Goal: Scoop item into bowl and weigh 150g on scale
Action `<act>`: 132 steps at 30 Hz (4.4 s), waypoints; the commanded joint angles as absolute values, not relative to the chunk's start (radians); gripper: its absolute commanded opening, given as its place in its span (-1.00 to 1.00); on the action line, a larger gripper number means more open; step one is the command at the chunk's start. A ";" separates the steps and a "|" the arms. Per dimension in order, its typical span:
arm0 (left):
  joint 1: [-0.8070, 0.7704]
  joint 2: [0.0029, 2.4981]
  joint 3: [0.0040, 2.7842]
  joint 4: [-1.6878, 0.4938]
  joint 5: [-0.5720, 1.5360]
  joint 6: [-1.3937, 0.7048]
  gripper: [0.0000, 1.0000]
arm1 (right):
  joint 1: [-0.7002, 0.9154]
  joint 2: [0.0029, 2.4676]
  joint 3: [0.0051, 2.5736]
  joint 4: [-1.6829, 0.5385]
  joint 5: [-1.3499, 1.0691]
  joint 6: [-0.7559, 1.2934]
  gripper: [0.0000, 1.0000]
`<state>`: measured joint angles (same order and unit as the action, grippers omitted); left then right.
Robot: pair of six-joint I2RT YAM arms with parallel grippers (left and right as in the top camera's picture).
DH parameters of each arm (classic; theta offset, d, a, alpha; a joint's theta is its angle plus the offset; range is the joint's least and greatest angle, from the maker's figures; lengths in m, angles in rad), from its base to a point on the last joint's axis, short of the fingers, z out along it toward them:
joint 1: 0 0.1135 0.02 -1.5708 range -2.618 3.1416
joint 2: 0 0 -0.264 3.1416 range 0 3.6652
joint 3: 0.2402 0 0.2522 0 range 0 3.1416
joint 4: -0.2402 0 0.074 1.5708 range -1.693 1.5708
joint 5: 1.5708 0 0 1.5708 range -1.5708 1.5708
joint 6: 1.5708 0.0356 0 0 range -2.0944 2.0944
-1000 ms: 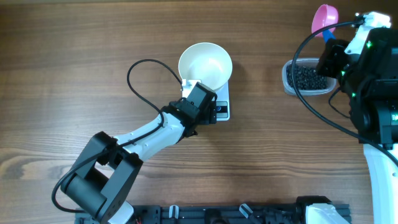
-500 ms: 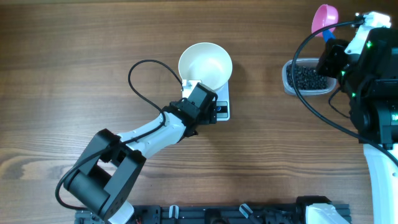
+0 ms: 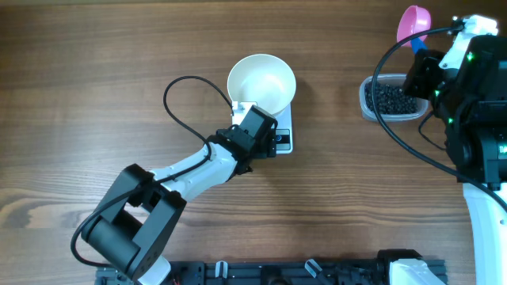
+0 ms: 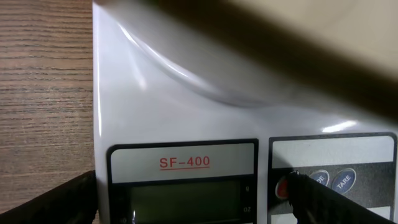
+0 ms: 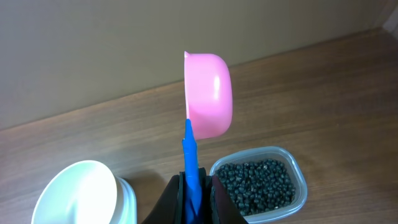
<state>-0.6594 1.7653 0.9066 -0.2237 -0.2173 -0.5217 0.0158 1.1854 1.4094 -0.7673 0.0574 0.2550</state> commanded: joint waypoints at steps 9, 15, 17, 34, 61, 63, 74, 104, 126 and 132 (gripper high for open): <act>-0.660 1.836 0.899 -0.255 -0.253 -0.532 1.00 | 0.012 1.186 1.428 -0.760 0.079 0.236 -0.91; -0.660 1.836 0.899 -0.258 -0.253 -0.532 1.00 | 0.012 1.186 1.428 -0.760 0.079 0.236 -0.91; -0.660 1.830 0.900 -0.258 -0.252 -0.531 1.00 | 0.012 1.186 1.428 -0.760 0.079 0.236 -0.91; -0.660 1.419 0.903 -0.449 -0.147 -0.473 1.00 | 0.012 1.186 1.429 -0.760 0.079 0.237 -0.92; -0.096 1.129 0.903 -0.678 -0.079 -0.535 1.00 | 0.012 1.186 1.428 -0.763 0.080 0.235 -0.91; -0.096 1.129 0.903 -0.678 -0.079 -0.535 1.00 | 0.012 1.187 1.428 -0.762 0.094 0.235 -0.91; -0.096 1.129 0.903 -0.678 -0.079 -0.535 1.00 | 0.012 1.192 1.428 -0.702 0.184 0.070 -0.91; -0.096 1.129 0.903 -0.678 -0.079 -0.535 1.00 | 0.012 1.234 1.428 -0.659 0.247 0.468 -0.91; -0.096 1.129 0.903 -0.678 -0.079 -0.535 1.00 | 0.012 1.240 1.428 -0.729 0.367 0.810 -0.91; -0.096 1.129 0.903 -0.678 -0.079 -0.535 1.00 | 0.012 1.240 1.428 -0.723 0.459 0.587 -0.91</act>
<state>-0.1024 1.1278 0.9066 -0.6788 -0.0799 -0.5259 0.0158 1.2510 1.4094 -0.7311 0.3695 0.7448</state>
